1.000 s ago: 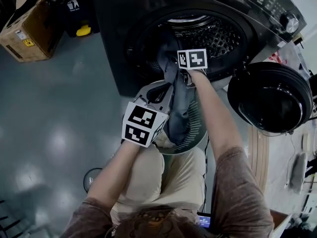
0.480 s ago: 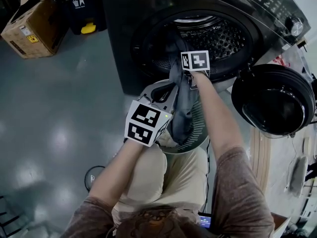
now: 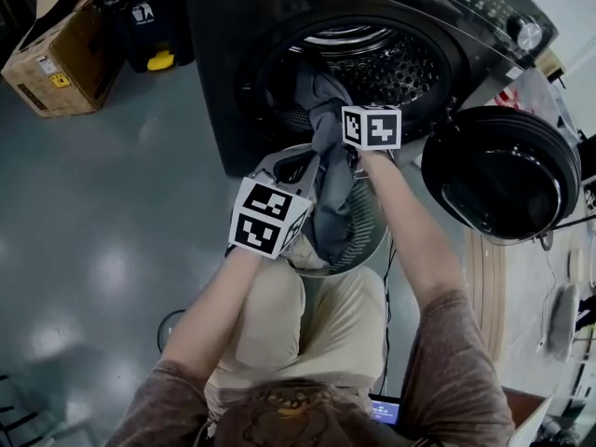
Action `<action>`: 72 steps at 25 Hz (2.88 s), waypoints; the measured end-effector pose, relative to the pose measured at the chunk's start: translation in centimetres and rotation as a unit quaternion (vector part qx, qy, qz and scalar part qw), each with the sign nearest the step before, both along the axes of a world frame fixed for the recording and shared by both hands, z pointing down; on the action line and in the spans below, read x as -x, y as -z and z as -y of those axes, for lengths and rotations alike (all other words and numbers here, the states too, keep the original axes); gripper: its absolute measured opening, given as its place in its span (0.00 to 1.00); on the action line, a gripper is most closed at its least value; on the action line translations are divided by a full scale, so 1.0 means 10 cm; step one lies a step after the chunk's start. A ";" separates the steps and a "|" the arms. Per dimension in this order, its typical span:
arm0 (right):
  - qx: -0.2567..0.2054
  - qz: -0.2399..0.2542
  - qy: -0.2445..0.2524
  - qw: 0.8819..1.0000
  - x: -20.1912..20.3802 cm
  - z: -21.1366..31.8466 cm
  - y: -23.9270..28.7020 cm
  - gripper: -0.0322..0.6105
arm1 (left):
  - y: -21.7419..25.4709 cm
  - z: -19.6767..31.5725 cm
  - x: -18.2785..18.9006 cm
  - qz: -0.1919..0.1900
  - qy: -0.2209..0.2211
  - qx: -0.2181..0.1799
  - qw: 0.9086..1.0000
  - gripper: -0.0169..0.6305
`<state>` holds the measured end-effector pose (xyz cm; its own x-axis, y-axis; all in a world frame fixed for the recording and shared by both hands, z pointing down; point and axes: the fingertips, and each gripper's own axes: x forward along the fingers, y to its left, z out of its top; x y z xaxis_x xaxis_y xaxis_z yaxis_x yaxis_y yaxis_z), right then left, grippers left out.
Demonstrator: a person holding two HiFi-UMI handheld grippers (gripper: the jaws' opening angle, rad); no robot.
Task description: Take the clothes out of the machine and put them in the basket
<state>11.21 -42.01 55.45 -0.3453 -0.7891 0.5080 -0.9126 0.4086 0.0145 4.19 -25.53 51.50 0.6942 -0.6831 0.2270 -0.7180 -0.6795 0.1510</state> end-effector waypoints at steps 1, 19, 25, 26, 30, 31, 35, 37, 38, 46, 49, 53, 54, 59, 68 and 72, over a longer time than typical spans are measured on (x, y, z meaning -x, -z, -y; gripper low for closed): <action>-0.003 0.006 0.002 1.000 -0.02 -0.08 0.05 0.09 | 0.01 -0.02 -0.01 0.004 -0.001 -0.002 1.000 0.04; -0.048 0.047 0.061 0.996 -0.40 -1.68 0.51 0.09 | 0.17 -0.30 -0.24 0.022 0.005 -0.029 0.999 0.04; -0.036 0.048 0.078 0.995 -0.38 -2.20 0.26 0.09 | 0.18 -0.29 -0.26 0.028 0.012 -0.031 0.999 0.04; -0.031 0.048 0.080 0.995 -0.37 -2.28 0.21 0.09 | 0.18 -0.29 -0.27 0.028 0.012 -0.032 0.999 0.04; -0.020 0.046 0.088 0.995 -0.31 -2.51 0.08 0.09 | 0.18 -0.31 -0.27 0.025 0.016 -0.031 0.999 0.04; -0.019 0.046 0.090 0.995 -0.30 -2.55 0.05 0.09 | 0.18 -0.31 -0.26 0.025 0.017 -0.030 0.999 0.04; -0.023 0.041 0.089 0.995 -0.30 -2.56 0.02 0.10 | 0.18 -0.32 -0.26 0.027 0.019 -0.031 0.999 0.04; -0.029 0.031 0.083 0.996 -0.34 -2.50 0.04 0.11 | 0.19 -0.32 -0.25 0.025 0.022 -0.031 0.999 0.04; -0.032 0.022 0.078 0.996 -0.37 -2.46 0.05 0.13 | 0.19 -0.31 -0.24 0.024 0.023 -0.030 0.999 0.04; -0.023 -0.006 0.054 0.998 -0.45 -2.07 0.20 0.37 | 0.17 -0.27 -0.23 0.018 0.022 -0.028 0.999 0.04; -0.009 -0.018 0.067 0.998 -0.41 -1.99 0.21 0.48 | 0.17 -0.24 -0.22 0.012 0.021 -0.023 0.999 0.04; 0.011 -0.014 0.088 0.996 -0.36 -1.99 0.19 0.52 | 0.16 -0.20 -0.22 0.006 0.016 -0.020 1.000 0.04; 0.019 -0.007 0.088 0.996 -0.36 -1.99 0.19 0.52 | 0.16 -0.19 -0.23 0.005 0.014 -0.019 1.000 0.04; 0.050 0.016 0.083 0.995 -0.45 -2.06 0.19 0.52 | 0.14 -0.18 -0.27 0.002 0.006 -0.016 1.000 0.04; 0.058 0.040 0.072 0.995 -0.58 -2.16 0.14 0.54 | 0.13 -0.18 -0.35 -0.001 -0.002 -0.013 1.000 0.04; 0.031 0.050 0.060 0.996 -0.55 -1.86 0.20 0.54 | 0.13 -0.18 -0.34 -0.005 0.003 -0.012 1.000 0.04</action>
<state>16.68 -23.37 53.45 -0.4864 -0.7081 0.5119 -0.8531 0.5115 -0.1031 7.56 -23.77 50.17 0.6924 -0.6922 0.2036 -0.7204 -0.6791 0.1410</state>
